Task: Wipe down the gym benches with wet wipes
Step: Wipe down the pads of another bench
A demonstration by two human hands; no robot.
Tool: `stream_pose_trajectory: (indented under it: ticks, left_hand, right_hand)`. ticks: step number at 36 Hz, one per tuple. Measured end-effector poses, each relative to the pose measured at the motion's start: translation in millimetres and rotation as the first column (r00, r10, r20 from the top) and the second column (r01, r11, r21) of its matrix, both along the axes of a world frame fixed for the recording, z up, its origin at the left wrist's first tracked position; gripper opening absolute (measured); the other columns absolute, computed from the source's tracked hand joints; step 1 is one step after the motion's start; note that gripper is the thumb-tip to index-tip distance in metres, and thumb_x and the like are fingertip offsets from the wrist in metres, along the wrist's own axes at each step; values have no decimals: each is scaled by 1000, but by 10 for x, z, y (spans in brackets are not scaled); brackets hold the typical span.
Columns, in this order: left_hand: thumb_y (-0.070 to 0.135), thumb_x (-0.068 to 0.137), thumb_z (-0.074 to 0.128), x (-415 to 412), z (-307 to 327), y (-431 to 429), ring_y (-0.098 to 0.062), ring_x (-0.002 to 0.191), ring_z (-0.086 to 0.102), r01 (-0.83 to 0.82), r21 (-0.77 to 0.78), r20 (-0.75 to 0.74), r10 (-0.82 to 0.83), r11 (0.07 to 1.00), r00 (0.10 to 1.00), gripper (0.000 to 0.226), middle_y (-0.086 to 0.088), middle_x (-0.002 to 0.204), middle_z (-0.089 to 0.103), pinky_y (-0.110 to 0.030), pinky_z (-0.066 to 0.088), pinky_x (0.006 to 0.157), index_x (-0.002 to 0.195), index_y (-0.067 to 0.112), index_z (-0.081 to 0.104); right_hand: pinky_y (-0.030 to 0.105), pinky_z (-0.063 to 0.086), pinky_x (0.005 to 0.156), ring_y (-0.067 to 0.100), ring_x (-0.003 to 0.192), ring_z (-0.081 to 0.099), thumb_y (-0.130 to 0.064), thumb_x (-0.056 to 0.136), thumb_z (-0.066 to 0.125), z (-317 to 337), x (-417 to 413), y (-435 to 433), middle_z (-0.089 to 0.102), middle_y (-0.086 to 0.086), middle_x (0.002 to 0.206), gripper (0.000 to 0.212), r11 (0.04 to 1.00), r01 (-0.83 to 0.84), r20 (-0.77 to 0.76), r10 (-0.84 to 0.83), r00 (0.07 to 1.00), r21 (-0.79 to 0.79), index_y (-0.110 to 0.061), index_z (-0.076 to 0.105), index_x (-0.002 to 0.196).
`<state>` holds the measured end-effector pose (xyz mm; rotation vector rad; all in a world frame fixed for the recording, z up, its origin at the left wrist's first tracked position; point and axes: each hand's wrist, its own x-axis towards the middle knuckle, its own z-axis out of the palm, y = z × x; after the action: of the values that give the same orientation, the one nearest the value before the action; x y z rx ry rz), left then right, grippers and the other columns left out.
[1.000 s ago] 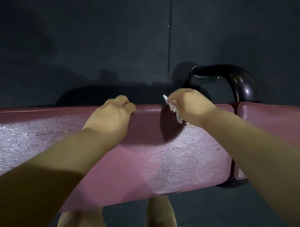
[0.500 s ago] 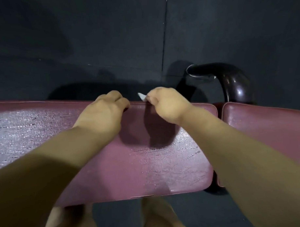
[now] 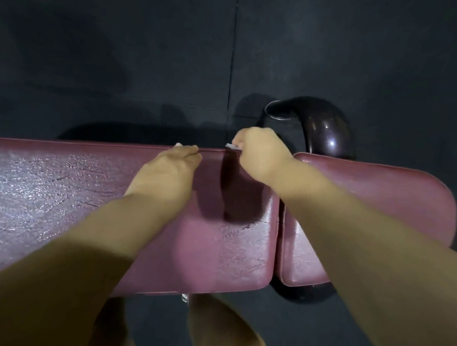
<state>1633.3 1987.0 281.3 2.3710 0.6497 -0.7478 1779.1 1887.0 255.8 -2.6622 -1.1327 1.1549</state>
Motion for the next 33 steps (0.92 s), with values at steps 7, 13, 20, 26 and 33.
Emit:
stream_pose_trajectory:
  ticks: [7,13,20,26,33]
  left_hand:
    - [-3,90,39,135,102,-152,-20,144,14,-8,61,-89,13,998,996,57,-1,156,18,-36,24,113,144,17,34]
    - [-5,82,41,269,152,-245,-32,127,40,26,83,-159,-12,996,987,57,-8,143,33,-45,42,100,136,13,42]
    - [-9,81,44,562,44,-305,-29,112,49,81,31,-96,-77,996,992,56,-5,129,43,-43,48,91,132,14,47]
    - [-10,80,46,860,-30,-443,-26,117,49,146,-70,-53,-150,987,987,60,0,132,44,-40,46,94,133,18,46]
    - [-7,82,46,1079,-43,-542,-21,125,42,202,-137,-46,-210,970,977,70,7,143,35,-33,42,100,143,27,34]
  right_hand:
    - [38,33,89,26,109,38,-7,93,38,-20,214,-543,48,-1,123,53,976,-209,122,215,969,-57,-31,38,141]
    - [40,43,93,27,103,38,-2,92,35,34,425,-735,49,7,111,45,981,-185,55,188,981,-51,-22,51,129]
    - [40,40,101,35,119,40,-11,89,45,-26,882,-909,48,9,124,39,955,-91,23,101,995,-281,-28,61,121]
    - [33,46,89,34,109,54,0,84,44,107,1164,-1213,55,12,121,49,892,94,40,-86,996,-441,-25,63,121]
    - [35,44,98,28,115,50,-4,85,52,-144,765,-896,56,6,116,42,998,49,-112,-52,992,-30,-24,65,120]
